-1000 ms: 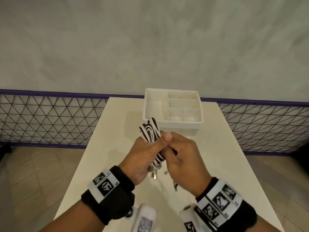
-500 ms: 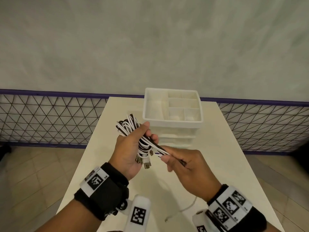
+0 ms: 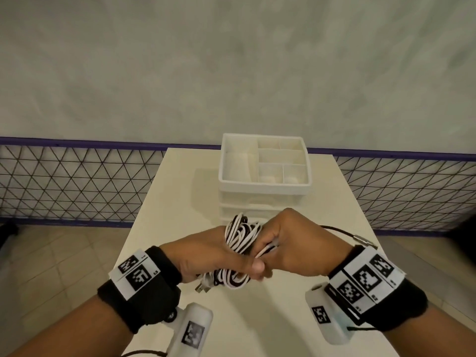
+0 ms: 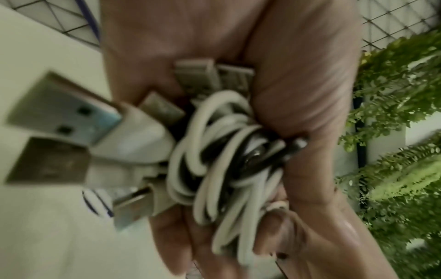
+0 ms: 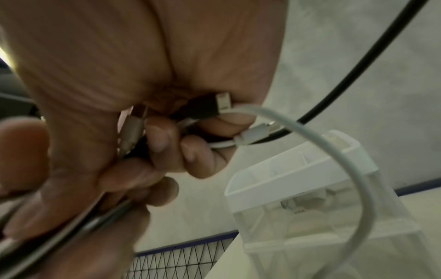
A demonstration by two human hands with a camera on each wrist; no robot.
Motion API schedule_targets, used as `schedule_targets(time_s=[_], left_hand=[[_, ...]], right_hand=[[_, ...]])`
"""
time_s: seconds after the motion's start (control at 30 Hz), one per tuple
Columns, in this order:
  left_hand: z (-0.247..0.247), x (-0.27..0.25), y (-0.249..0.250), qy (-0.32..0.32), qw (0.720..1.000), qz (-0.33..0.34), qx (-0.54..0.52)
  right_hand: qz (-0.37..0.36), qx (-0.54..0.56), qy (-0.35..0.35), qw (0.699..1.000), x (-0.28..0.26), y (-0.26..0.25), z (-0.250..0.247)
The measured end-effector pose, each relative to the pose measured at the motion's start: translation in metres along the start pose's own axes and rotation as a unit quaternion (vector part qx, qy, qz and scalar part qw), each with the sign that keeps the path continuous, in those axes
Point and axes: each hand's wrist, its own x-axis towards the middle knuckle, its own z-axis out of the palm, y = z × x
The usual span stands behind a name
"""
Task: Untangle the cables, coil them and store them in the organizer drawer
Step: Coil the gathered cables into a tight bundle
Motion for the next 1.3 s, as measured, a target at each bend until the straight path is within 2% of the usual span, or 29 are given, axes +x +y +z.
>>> schedule_targets(time_s=[0.03,0.13,0.27,0.33,0.47,0.63,0.73,0.83,0.97,1.07,1.17,1.3], left_hand=[[0.002,0.000,-0.002,-0.002,1.000,-0.003,-0.016],[0.005,0.000,-0.005,0.048,0.999,-0.009,0.006],[0.003,0.000,0.005,0.109,0.994,0.017,0.017],[0.002,0.001,0.011,0.107,0.994,0.024,0.022],[0.000,0.005,0.015,0.068,0.997,0.023,-0.006],[0.000,0.008,0.018,0.149,0.988,0.040,0.006],[-0.008,0.008,0.014,0.211,0.973,0.066,-0.070],[-0.012,0.009,0.007,0.263,0.946,0.077,-0.175],[0.001,0.019,0.001,0.294,0.923,0.074,-0.235],[0.012,0.027,0.001,0.297,0.905,0.096,-0.290],[0.015,0.026,0.003,0.280,0.886,0.120,-0.349],[0.011,0.025,0.003,0.302,0.871,0.125,-0.366]], right_hand=[[-0.002,-0.001,0.013,1.000,0.001,0.002,0.003],[-0.013,0.025,0.059,0.998,0.003,0.007,0.007],[-0.005,0.122,0.115,0.986,0.004,0.012,-0.006],[-0.013,0.144,0.133,0.981,0.006,0.011,-0.005],[-0.022,0.114,0.161,0.980,0.009,0.011,0.007],[-0.052,0.145,0.189,0.970,0.010,0.013,0.008],[-0.032,0.222,0.236,0.946,0.006,0.019,-0.003],[-0.030,0.212,0.287,0.934,0.003,0.028,-0.006],[-0.064,0.227,0.356,0.904,0.012,0.022,0.014],[-0.116,0.199,0.345,0.910,0.020,0.010,0.036],[-0.159,0.114,0.321,0.927,0.023,0.001,0.051],[-0.149,0.088,0.273,0.946,0.023,-0.002,0.048]])
